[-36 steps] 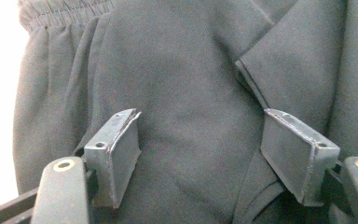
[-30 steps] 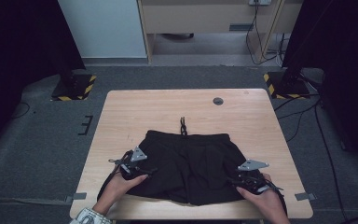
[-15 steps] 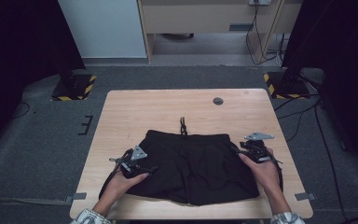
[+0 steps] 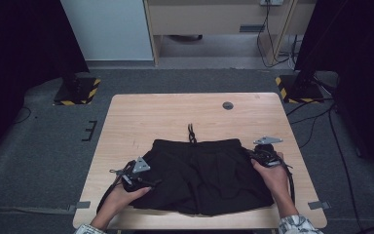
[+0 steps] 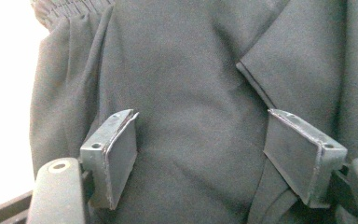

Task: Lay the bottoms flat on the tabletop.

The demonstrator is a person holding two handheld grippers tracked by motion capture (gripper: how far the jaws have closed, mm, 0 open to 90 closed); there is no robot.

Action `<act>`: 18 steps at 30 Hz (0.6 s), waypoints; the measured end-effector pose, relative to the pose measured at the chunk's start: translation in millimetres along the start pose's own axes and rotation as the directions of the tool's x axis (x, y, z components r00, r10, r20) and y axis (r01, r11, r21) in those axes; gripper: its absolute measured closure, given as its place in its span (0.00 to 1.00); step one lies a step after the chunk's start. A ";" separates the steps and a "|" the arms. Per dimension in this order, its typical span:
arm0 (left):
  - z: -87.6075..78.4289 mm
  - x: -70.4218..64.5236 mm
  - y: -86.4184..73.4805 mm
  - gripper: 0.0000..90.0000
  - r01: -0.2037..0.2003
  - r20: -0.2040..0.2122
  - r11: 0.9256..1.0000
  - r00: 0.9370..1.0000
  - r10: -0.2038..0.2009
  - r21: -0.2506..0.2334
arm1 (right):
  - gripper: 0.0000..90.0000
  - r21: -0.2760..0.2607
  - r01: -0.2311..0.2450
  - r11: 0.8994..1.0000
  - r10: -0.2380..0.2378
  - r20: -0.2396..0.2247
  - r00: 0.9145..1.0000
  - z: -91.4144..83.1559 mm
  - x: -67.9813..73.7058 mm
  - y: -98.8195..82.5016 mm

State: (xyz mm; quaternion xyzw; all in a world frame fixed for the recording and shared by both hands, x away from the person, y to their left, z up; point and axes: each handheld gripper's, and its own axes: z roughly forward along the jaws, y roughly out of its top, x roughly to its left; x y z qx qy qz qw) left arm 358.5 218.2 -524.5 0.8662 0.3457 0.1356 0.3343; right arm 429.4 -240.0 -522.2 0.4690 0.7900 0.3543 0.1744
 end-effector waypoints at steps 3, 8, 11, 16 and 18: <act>-4.4 5.1 4.4 0.27 -0.010 -0.025 1.000 1.000 0.009 -0.018 | 0.93 -0.014 0.004 1.000 -0.004 -0.010 1.000 -6.3 2.1 -2.1; -16.3 28.1 24.0 0.30 0.027 -0.103 0.989 0.994 -0.043 -0.148 | 0.79 -0.069 -0.019 0.997 0.018 -0.011 1.000 -12.7 0.3 -2.1; -12.9 47.2 35.8 0.33 0.054 -0.140 0.984 0.987 -0.078 -0.172 | 0.67 -0.092 -0.013 0.996 0.014 0.004 1.000 -12.8 0.3 -1.1; 5.2 70.5 40.9 0.42 0.107 -0.161 0.984 0.978 -0.130 -0.144 | 0.46 -0.100 -0.042 0.994 0.044 0.016 0.999 -10.7 -1.9 -0.8; 10.3 72.6 38.3 0.46 0.113 -0.175 0.987 0.976 -0.132 -0.115 | 0.38 -0.099 -0.046 0.994 0.048 0.016 0.999 -9.0 -2.9 -1.1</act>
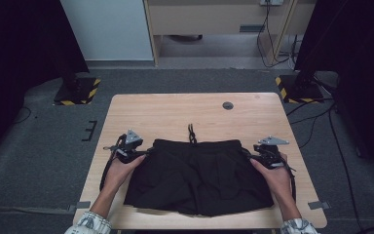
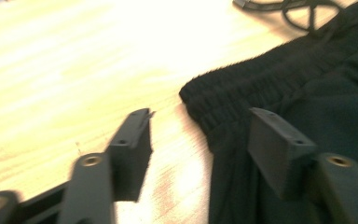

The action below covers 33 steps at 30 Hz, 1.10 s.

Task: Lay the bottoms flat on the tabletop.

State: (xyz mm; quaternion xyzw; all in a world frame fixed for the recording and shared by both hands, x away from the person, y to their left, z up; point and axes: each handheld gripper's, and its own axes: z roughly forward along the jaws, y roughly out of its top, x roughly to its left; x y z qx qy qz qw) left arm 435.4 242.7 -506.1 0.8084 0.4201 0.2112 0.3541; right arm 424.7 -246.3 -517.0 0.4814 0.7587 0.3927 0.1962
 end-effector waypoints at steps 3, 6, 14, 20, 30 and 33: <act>3.5 -0.3 -5.7 0.49 0.030 0.043 0.999 0.999 -0.031 0.017 | 0.39 0.002 -0.019 1.000 0.019 -0.017 1.000 2.3 -2.2 -0.9; 9.0 -1.8 -8.7 0.49 0.030 0.044 0.999 0.999 -0.031 0.035 | 0.56 0.021 -0.008 1.000 0.009 -0.023 1.000 4.7 -1.0 -2.6; 22.7 -4.9 -7.5 0.61 0.043 0.041 0.998 0.998 -0.045 0.050 | 0.73 0.067 0.008 0.998 -0.006 -0.023 1.000 12.5 3.5 -8.6; 24.0 -8.7 -9.6 0.59 0.010 0.074 0.999 0.997 -0.014 0.042 | 0.61 0.064 0.005 0.998 -0.003 -0.031 1.000 14.1 3.1 -9.7; 20.6 -11.0 -8.2 0.87 -0.013 0.079 0.998 0.997 0.008 0.064 | 0.98 0.050 0.058 0.997 -0.055 -0.061 0.997 17.0 12.8 -8.1; 17.3 -10.3 -7.7 0.96 -0.014 0.084 0.998 0.996 0.008 0.067 | 0.99 0.025 0.058 0.998 -0.056 -0.064 0.996 12.1 13.2 -5.6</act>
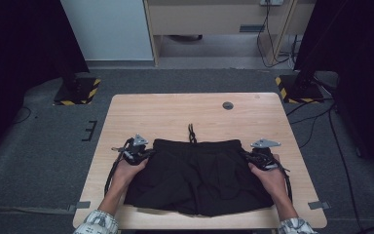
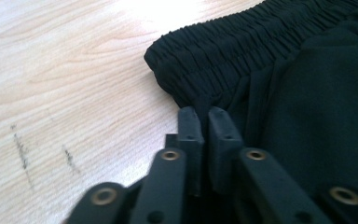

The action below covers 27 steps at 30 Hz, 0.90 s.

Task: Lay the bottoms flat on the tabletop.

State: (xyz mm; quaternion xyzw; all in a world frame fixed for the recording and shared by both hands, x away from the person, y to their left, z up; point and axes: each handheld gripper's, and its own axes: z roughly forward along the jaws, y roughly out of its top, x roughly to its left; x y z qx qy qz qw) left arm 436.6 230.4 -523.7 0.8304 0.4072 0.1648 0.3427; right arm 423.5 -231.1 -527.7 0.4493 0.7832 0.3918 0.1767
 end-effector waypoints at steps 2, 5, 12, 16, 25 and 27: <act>-5.2 -1.5 2.5 0.97 -0.001 -0.001 1.000 1.000 0.001 -0.024 | 0.99 -0.023 0.000 1.000 0.000 0.000 1.000 -4.7 0.9 2.6; -16.0 -3.5 8.1 0.97 -0.001 -0.005 0.997 1.000 0.001 -0.073 | 0.99 -0.057 0.003 0.998 -0.003 -0.005 1.000 -13.5 2.9 7.9; -47.1 -11.7 24.3 0.98 -0.041 -0.032 0.983 0.999 0.036 -0.181 | 0.99 -0.126 0.027 0.992 -0.028 -0.006 1.000 -31.0 8.6 20.7; -60.8 -13.6 34.3 0.98 -0.048 -0.044 0.972 0.998 0.039 -0.228 | 0.99 -0.154 0.058 0.986 -0.058 0.007 0.998 -44.0 13.3 30.2; -83.7 -15.1 56.8 0.98 -0.079 -0.071 0.955 0.996 0.061 -0.287 | 0.99 -0.230 0.088 0.969 -0.086 0.021 0.996 -70.3 20.4 54.8; -87.6 -14.6 62.4 0.98 -0.088 -0.079 0.953 0.995 0.067 -0.291 | 0.99 -0.236 0.099 0.967 -0.095 0.027 0.995 -75.2 20.6 60.9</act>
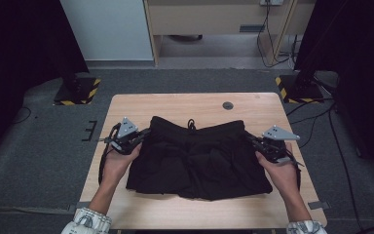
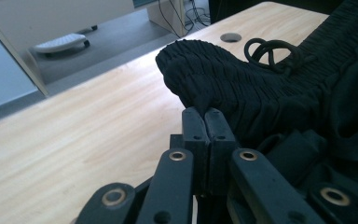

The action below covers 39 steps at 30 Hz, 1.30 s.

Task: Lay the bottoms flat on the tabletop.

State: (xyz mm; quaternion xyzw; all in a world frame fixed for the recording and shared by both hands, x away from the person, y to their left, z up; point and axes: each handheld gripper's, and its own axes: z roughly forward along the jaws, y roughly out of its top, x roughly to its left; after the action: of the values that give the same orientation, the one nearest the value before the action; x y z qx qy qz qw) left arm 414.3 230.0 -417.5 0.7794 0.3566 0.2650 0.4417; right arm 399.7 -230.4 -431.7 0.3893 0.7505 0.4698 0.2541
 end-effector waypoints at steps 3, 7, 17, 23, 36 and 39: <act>-3.4 0.9 9.4 0.98 -0.002 -0.008 1.000 1.000 0.002 -0.014 | 0.99 -0.011 0.006 1.000 -0.006 0.009 1.000 -5.5 -1.5 10.6; -6.6 1.7 21.9 0.98 -0.014 -0.012 1.000 1.000 0.014 -0.024 | 0.99 -0.034 0.018 0.999 -0.017 0.020 1.000 -14.1 -3.4 25.9; -3.5 8.9 35.9 0.98 0.000 -0.015 1.000 1.000 -0.001 -0.023 | 0.99 -0.048 0.044 0.998 -0.043 0.032 0.999 -24.4 -7.4 52.1; -7.2 13.1 48.6 0.98 0.014 -0.020 0.999 1.000 -0.015 -0.043 | 0.99 -0.068 0.059 0.996 -0.056 0.046 0.997 -30.7 -11.1 70.0; -5.3 18.8 80.5 0.98 0.024 -0.033 0.998 0.999 -0.026 -0.050 | 0.99 -0.103 0.000 0.995 0.006 0.055 0.998 -23.7 -30.8 90.3; -1.0 20.6 81.4 0.98 0.024 -0.029 0.999 0.999 -0.025 -0.042 | 0.99 -0.093 -0.010 0.996 0.015 0.051 0.999 -17.5 -35.1 86.2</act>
State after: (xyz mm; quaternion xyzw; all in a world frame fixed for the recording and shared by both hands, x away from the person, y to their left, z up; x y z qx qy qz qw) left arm 452.2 217.9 -343.6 0.7616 0.3673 0.2785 0.4555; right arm 436.3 -246.1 -345.8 0.3940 0.7186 0.4952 0.2882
